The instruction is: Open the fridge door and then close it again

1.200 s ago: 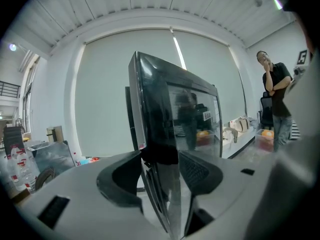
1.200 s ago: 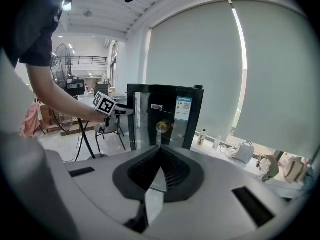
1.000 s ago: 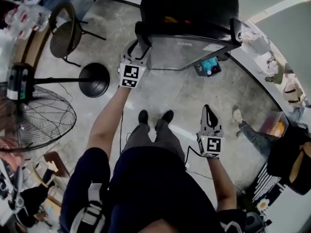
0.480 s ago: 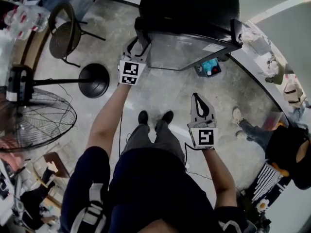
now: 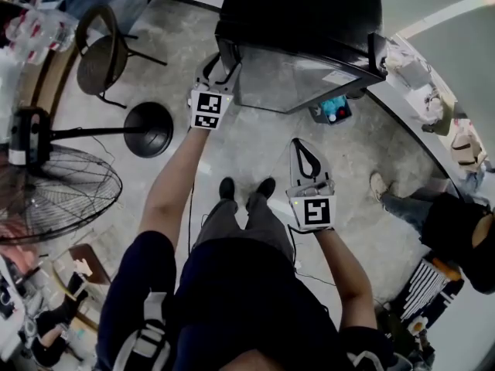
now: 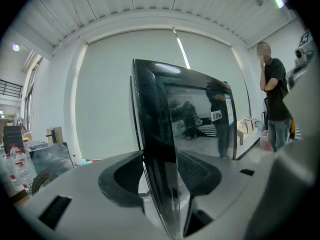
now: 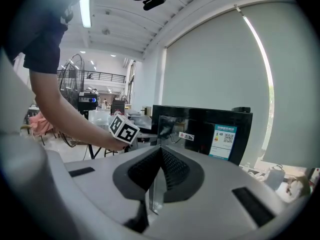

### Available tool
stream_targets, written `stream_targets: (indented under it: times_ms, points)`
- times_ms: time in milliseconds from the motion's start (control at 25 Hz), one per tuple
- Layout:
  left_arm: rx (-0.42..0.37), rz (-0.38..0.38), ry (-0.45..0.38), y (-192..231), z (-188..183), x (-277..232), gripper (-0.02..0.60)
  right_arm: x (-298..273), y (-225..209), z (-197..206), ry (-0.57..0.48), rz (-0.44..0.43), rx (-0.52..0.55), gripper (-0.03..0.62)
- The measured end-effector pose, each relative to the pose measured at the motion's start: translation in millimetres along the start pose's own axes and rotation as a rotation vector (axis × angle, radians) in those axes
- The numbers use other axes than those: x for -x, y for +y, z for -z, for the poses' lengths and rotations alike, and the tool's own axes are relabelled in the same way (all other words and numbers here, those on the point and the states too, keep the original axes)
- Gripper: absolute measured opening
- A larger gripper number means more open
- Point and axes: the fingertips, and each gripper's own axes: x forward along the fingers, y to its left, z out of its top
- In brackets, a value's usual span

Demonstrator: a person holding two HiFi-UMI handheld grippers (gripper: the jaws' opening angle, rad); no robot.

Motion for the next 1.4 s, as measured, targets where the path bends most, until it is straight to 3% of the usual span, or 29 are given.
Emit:
stream_targets:
  times_ms: [560, 920, 1400]
  points:
    - [-0.021, 0.021, -0.018, 2, -1, -1, 0.226, -27, 8, -13, -0.022, -0.014, -0.021, 0.02]
    - [-0.038, -0.005, -0.038, 7, -2, 13, 0.208, -30, 3, -16, -0.029, 0.005, -0.023, 0.02]
    - [-0.043, -0.008, -0.098, -9, -17, 50, 0.089, -28, -3, -8, -0.02, 0.029, -0.035, 0.02]
